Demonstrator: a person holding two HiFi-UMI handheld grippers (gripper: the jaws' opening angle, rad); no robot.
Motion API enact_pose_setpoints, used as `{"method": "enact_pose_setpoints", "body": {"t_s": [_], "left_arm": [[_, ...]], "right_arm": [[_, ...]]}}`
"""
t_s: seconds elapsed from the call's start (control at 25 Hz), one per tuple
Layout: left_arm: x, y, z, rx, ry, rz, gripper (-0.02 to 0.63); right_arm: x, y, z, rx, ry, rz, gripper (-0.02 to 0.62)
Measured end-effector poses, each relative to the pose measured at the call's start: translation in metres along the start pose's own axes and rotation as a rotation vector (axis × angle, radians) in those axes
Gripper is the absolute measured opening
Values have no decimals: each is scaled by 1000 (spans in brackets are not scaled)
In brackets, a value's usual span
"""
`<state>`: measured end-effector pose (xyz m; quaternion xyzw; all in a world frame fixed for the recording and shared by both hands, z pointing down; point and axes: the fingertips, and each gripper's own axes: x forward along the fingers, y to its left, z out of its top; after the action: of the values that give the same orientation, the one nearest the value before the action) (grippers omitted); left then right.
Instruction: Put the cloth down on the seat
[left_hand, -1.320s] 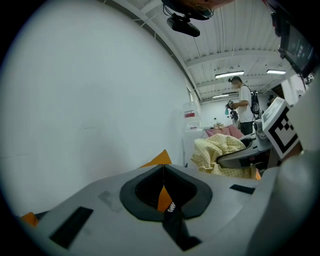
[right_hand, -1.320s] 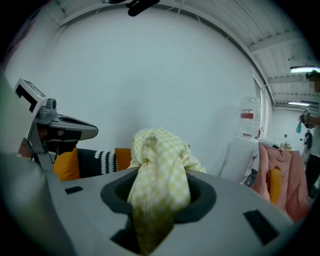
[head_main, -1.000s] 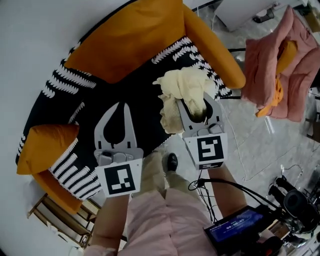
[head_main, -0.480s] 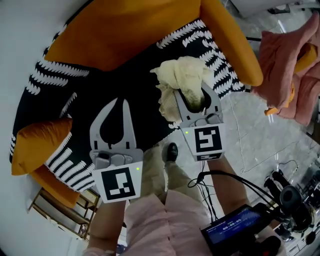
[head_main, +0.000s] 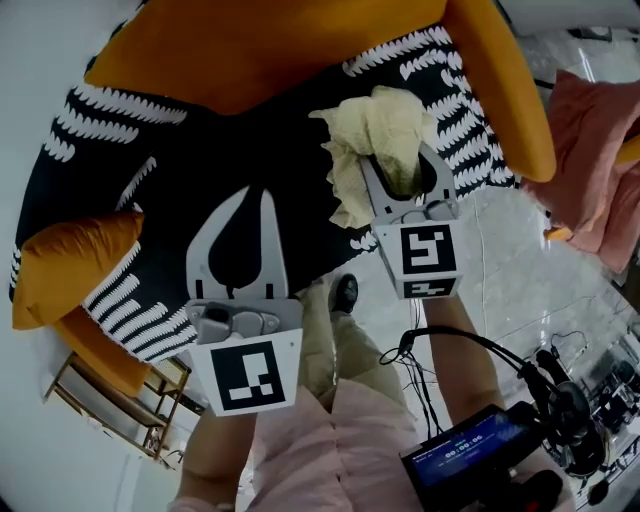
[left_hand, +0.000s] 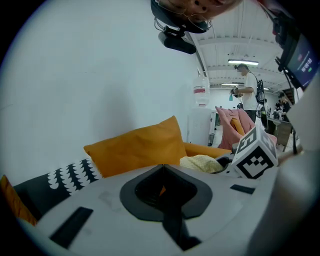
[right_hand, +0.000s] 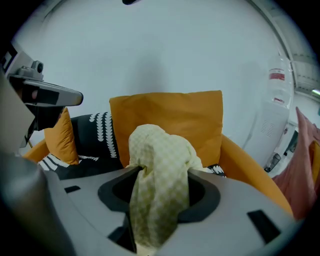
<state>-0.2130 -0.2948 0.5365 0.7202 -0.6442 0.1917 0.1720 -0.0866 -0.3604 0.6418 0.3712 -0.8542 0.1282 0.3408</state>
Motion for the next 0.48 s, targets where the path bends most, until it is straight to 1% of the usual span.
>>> {"method": "enact_pose_setpoints", "body": {"t_s": [0.04,0.12,0.2,0.48], "left_arm": [[-1,2,-1,-2,-1,2,11],[-5,6,-3,-9,-2,9,11],[-9,12,-3,-16,-6,21,11],[-20,11,8,-20,-31,38,11]], "right_arm": [[4,2,-2,0,14,8,217],[9,7,-6,0,43,31,269],[12,13,-7,-10,65,48,296],[-4,16,3,-44,54,46,290]]}}
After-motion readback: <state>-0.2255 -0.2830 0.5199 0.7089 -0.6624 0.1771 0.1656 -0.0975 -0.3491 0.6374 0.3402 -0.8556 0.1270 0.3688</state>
